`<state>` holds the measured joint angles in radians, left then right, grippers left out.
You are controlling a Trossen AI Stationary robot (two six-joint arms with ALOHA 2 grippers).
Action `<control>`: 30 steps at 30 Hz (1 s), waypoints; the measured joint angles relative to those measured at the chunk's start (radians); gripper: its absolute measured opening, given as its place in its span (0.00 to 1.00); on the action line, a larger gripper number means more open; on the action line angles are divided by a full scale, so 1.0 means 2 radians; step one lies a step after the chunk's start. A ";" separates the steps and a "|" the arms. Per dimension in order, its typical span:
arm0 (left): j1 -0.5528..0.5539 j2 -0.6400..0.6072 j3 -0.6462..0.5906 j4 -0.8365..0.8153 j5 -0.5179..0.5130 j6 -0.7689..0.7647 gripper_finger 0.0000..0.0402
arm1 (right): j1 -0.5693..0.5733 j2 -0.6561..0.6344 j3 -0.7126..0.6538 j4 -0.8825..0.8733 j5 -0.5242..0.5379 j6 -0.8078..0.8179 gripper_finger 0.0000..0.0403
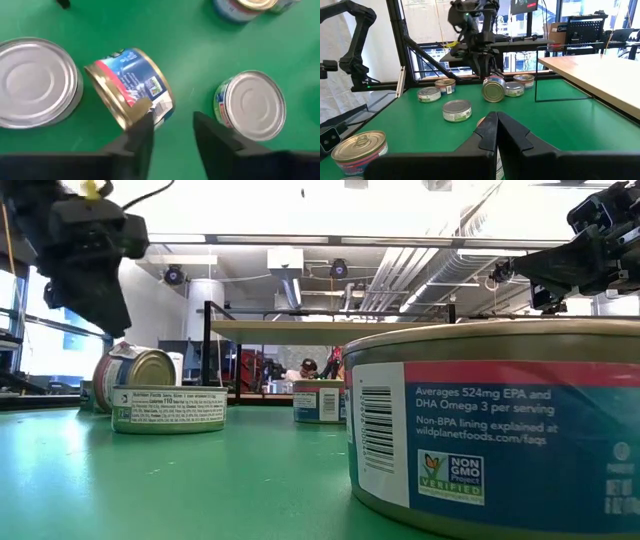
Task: Stack canned seafood by type on shelf
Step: Put the blue tuna can on the shelf
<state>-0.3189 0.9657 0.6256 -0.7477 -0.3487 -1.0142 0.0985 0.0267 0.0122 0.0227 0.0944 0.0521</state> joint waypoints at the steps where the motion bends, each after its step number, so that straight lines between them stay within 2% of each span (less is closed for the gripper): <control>1: 0.011 0.000 0.007 -0.004 0.016 0.005 0.43 | 0.000 0.000 0.000 0.000 0.000 0.000 0.00; 4: 0.039 0.001 0.041 -0.042 0.062 0.011 0.54 | 0.000 0.000 0.000 0.000 0.000 0.000 0.00; 6: 0.048 0.009 0.068 -0.082 0.073 0.005 0.56 | 0.000 0.000 0.000 0.000 0.000 0.000 0.00; 10: 0.052 0.048 0.098 -0.140 0.053 -0.026 0.55 | 0.000 0.000 0.000 0.000 0.000 0.000 0.00; 16: 0.067 0.129 0.102 -0.132 0.052 -0.041 0.51 | 0.000 0.000 0.000 0.000 0.000 0.000 0.00; 23: 0.125 0.161 0.116 -0.131 0.155 -0.011 0.52 | 0.000 0.000 0.000 0.000 0.000 0.000 0.00; 30: 0.160 0.155 0.147 -0.175 0.172 0.001 0.53 | 0.000 0.000 0.000 0.000 0.000 0.000 0.00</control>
<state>0.0010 1.2755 0.9193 -1.0983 -0.0056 -1.0116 0.0986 0.0269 0.0120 0.0227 0.0944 0.0521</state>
